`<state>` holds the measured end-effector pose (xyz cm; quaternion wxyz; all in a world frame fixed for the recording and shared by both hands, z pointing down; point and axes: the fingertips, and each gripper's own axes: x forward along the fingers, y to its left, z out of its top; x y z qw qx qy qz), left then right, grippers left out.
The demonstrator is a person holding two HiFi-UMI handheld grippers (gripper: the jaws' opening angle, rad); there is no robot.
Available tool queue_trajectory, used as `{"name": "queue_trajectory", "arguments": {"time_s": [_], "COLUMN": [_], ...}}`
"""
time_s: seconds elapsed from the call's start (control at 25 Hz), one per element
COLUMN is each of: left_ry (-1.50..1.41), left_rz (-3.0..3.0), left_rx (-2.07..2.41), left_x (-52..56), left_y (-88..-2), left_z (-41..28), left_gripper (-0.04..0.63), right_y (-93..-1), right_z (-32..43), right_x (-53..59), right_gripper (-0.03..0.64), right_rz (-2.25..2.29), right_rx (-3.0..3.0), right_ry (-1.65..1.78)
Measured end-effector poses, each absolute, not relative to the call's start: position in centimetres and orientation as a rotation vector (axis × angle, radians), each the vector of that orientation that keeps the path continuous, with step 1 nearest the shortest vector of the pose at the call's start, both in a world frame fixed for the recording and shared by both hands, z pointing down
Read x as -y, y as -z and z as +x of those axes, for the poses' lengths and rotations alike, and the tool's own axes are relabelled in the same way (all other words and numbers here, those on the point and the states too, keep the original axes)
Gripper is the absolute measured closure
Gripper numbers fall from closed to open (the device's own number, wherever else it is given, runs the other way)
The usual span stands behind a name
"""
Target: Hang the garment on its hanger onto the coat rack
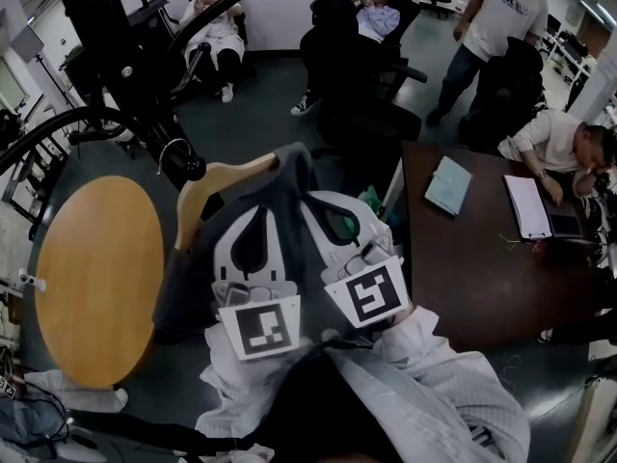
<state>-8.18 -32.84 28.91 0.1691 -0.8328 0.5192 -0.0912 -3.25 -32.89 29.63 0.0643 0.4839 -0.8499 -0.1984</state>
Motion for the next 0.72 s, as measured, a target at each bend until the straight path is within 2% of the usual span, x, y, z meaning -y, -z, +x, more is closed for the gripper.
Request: {"name": "queue_trajectory", "arguments": {"time_s": [0.72], "left_ry": [0.166], "left_rz": [-2.471], "left_rx": [-1.527], "left_x": [33.3], "left_y": [-30.3], "left_z": [-9.3], "left_gripper": [0.591], "right_y": [-30.0], "right_z": [-4.1], "right_x": [33.3], "right_gripper": [0.615], "right_rz": [1.500], "right_rx": [2.660], "right_ry": [0.467]}}
